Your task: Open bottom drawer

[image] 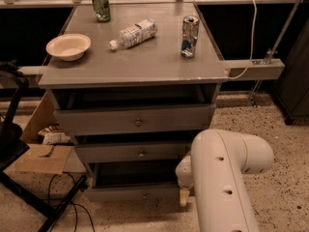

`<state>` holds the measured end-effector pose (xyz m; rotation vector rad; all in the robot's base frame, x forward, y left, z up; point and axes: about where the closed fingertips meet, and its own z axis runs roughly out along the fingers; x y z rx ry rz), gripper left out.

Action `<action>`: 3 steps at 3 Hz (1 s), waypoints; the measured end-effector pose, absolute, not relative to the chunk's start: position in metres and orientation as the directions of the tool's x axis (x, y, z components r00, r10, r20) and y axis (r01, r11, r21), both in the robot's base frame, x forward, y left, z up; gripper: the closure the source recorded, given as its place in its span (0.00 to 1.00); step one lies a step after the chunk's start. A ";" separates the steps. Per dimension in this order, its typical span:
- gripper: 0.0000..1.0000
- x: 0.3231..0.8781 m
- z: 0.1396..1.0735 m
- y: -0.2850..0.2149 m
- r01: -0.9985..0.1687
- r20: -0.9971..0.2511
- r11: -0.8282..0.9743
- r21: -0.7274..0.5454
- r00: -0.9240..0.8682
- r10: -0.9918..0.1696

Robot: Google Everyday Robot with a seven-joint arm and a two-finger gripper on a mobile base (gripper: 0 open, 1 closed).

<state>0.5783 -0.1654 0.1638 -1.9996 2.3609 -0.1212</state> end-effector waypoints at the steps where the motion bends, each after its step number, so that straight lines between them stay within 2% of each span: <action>1: 0.00 0.565 0.159 -0.158 -0.986 0.025 0.155 -0.064 -0.157 -0.987; 2: 0.18 0.517 0.156 -0.152 -0.982 0.021 0.189 0.011 -0.188 -0.982; 3: 0.49 0.459 0.171 -0.152 -0.963 0.027 0.254 0.090 -0.252 -0.967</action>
Offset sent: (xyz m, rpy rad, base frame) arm -0.1457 0.0212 -0.0086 0.0353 0.2238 -0.0616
